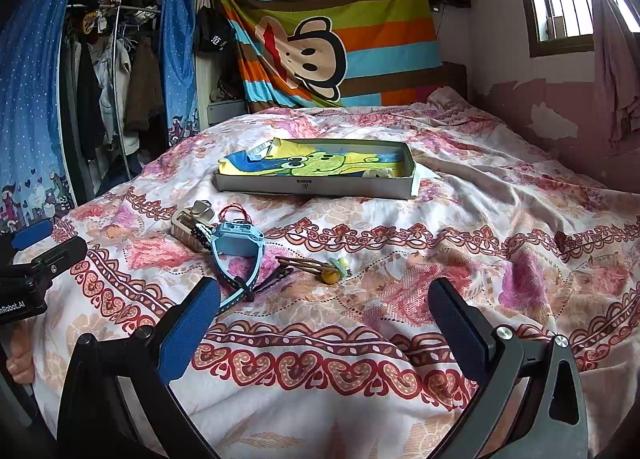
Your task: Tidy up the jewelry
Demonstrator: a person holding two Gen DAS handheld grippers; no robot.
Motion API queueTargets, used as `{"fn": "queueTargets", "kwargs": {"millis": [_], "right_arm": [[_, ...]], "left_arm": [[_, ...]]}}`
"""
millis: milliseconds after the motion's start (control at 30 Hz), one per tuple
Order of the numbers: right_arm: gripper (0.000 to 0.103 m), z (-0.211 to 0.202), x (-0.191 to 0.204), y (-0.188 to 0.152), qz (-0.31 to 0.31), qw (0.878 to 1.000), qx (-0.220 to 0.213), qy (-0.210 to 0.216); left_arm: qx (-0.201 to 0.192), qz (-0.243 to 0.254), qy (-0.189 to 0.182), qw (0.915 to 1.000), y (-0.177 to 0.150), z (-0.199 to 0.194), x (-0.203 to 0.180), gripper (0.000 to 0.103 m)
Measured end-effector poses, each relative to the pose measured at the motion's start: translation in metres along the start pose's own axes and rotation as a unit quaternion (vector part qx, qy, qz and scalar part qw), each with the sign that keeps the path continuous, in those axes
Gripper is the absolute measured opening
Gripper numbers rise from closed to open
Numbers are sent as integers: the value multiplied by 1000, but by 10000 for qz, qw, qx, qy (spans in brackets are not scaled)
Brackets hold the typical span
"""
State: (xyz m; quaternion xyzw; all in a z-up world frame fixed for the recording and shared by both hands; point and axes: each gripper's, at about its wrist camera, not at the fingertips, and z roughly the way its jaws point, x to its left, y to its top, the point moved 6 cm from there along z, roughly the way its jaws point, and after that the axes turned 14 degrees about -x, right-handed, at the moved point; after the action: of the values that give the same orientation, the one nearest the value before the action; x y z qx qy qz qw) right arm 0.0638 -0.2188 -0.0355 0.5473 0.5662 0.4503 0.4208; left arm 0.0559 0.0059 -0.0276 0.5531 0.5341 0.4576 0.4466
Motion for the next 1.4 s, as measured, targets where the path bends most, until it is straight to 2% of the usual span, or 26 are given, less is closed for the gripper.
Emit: {"fn": "queueTargets", "kwargs": {"millis": [1400], "right_arm": [[102, 1, 2, -3, -3, 10000, 19, 5]], "left_arm": [[9, 8, 8, 10000, 1, 0, -1, 103]]}}
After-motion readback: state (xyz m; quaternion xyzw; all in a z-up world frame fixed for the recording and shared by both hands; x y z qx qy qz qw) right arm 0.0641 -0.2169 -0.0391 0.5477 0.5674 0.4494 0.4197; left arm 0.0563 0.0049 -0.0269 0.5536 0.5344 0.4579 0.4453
